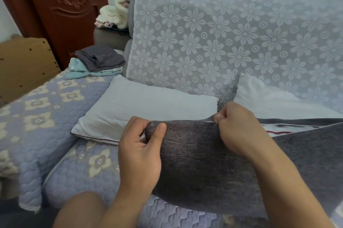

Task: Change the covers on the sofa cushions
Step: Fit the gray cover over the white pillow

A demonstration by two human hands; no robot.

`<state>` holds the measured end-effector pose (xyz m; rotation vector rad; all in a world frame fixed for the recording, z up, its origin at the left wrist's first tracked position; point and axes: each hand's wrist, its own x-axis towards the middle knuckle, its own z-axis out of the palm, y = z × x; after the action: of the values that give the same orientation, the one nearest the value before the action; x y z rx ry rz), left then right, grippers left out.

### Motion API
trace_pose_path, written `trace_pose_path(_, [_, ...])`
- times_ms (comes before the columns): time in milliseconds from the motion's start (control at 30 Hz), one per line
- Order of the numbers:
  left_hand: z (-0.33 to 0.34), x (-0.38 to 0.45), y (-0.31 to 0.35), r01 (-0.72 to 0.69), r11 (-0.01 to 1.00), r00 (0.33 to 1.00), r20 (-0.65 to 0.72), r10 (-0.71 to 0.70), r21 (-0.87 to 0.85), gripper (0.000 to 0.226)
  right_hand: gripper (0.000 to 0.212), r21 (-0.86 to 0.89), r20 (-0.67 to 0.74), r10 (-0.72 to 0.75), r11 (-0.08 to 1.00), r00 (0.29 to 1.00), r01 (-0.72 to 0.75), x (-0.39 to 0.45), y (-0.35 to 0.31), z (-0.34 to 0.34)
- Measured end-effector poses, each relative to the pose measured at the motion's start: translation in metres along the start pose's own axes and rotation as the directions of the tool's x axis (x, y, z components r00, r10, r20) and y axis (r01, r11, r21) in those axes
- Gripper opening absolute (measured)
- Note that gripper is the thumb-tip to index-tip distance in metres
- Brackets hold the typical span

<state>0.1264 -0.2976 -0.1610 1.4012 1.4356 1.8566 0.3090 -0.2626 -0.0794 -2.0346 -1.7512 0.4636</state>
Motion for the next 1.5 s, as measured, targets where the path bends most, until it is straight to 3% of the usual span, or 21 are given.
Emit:
trace_pose_path(133, [-0.007, 0.007, 0.003, 0.046, 0.996, 0.999, 0.009, -0.047, 0.080, 0.023, 0.016, 0.025, -0.012, -0.047, 0.999, 0.999, 0.047, -0.001, -0.005, 0.005])
trace_pose_path(200, [-0.013, 0.012, 0.011, -0.079, 0.959, 0.997, 0.039, 0.071, 0.273, 0.006, 0.015, 0.085, -0.021, -0.106, 0.991, 0.994, 0.108, -0.006, -0.008, 0.009])
trace_pose_path(300, [-0.004, 0.018, 0.035, -0.438, 0.703, 0.899, 0.284, 0.334, 0.560, 0.038, 0.016, 0.169, -0.069, -0.140, 0.974, 0.988, 0.150, -0.012, -0.009, 0.015])
trace_pose_path(367, [0.015, 0.018, 0.046, -0.633, 0.503, 0.774, 0.508, 0.378, 0.589, 0.024, 0.015, 0.183, -0.104, -0.152, 0.968, 0.983, 0.169, -0.015, -0.010, 0.018])
trace_pose_path(433, [0.027, 0.024, 0.047, -0.715, 0.400, 0.695, 0.644, 0.319, 0.574, 0.007, 0.015, 0.200, -0.126, -0.150, 0.964, 0.981, 0.173, -0.017, -0.011, 0.019])
trace_pose_path(533, [0.033, 0.033, 0.043, -0.711, 0.429, 0.673, 0.716, 0.185, 0.557, 0.029, 0.015, 0.224, -0.151, -0.118, 0.963, 0.981, 0.150, -0.020, -0.011, 0.019])
trace_pose_path(600, [0.033, 0.032, 0.042, -0.706, 0.466, 0.665, 0.726, 0.174, 0.534, 0.039, 0.014, 0.234, -0.169, -0.120, 0.959, 0.978, 0.158, -0.021, -0.011, 0.021])
trace_pose_path(767, [0.026, 0.027, 0.033, -0.656, 0.575, 0.677, 0.718, 0.161, 0.490, 0.026, 0.015, 0.126, -0.103, -0.225, 0.963, 0.969, 0.237, -0.024, -0.014, 0.038])
trace_pose_path(867, [0.023, 0.029, 0.029, -0.669, 0.567, 0.663, 0.731, 0.162, 0.480, 0.026, 0.016, 0.140, -0.069, -0.222, 0.963, 0.973, 0.229, -0.020, -0.012, 0.039])
trace_pose_path(1000, [0.024, 0.028, 0.025, -0.676, 0.559, 0.667, 0.721, 0.186, 0.481, 0.019, 0.016, 0.108, -0.128, -0.226, 0.965, 0.966, 0.240, -0.019, -0.007, 0.040])
trace_pose_path(1167, [0.027, 0.030, 0.025, -0.703, 0.536, 0.665, 0.699, 0.262, 0.468, 0.021, 0.018, -0.090, -0.183, -0.238, 0.970, 0.954, 0.224, -0.015, 0.008, 0.038])
trace_pose_path(1333, [0.025, 0.029, 0.025, -0.721, 0.535, 0.638, 0.722, 0.268, 0.440, 0.023, 0.009, -0.095, -0.231, -0.030, 0.995, 0.973, 0.008, -0.018, 0.038, 0.020])
trace_pose_path(1500, [0.016, 0.033, 0.023, -0.708, 0.551, 0.640, 0.731, 0.237, 0.441, 0.023, 0.013, -0.083, -0.311, 0.148, 0.980, 0.939, -0.182, -0.004, 0.092, -0.014])
